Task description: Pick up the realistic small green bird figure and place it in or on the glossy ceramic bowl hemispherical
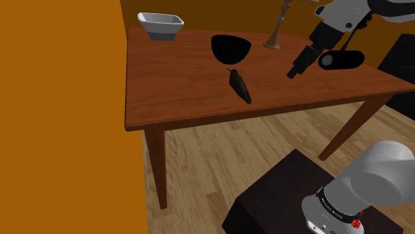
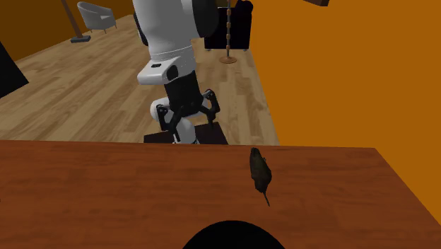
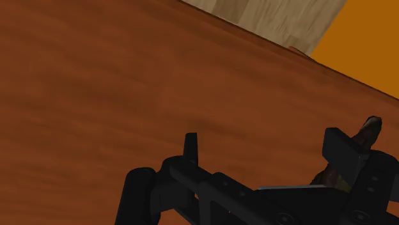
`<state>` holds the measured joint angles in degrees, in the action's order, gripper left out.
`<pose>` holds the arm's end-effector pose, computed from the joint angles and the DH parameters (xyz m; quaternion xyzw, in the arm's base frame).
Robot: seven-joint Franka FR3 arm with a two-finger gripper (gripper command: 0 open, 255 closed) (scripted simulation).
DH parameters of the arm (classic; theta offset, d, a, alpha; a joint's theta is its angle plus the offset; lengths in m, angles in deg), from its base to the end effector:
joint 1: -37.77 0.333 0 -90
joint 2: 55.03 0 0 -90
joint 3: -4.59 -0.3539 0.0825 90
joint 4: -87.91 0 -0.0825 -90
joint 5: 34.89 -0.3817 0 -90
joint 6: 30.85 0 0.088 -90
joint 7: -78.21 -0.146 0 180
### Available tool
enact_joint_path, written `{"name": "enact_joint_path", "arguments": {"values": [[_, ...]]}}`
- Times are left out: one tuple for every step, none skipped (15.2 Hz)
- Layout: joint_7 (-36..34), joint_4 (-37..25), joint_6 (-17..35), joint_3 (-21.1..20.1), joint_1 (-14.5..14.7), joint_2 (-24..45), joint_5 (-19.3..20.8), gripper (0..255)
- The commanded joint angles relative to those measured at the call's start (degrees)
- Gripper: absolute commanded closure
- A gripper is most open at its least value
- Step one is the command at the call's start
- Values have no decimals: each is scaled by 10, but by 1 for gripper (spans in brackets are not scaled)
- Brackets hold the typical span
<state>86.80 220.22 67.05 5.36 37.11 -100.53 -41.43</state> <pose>0.2965 0.0062 0.6181 -0.9915 -0.0612 -0.1014 0.0533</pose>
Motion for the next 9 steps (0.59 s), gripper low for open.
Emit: {"name": "enact_joint_path", "arguments": {"values": [[0,0,0,0,0,0,0,0],[-20,0,13,-14,0,8,-6,0],[-39,-1,26,-28,0,17,-12,0],[-59,-3,38,-42,0,27,-18,0],[-78,-6,51,-55,0,38,-23,0],[-98,-10,64,-69,-1,49,-27,0],[-117,-15,76,-83,-2,62,-30,0],[-137,-21,88,-96,-3,75,-33,0],[-156,-28,100,-110,-5,89,-35,0]]}}
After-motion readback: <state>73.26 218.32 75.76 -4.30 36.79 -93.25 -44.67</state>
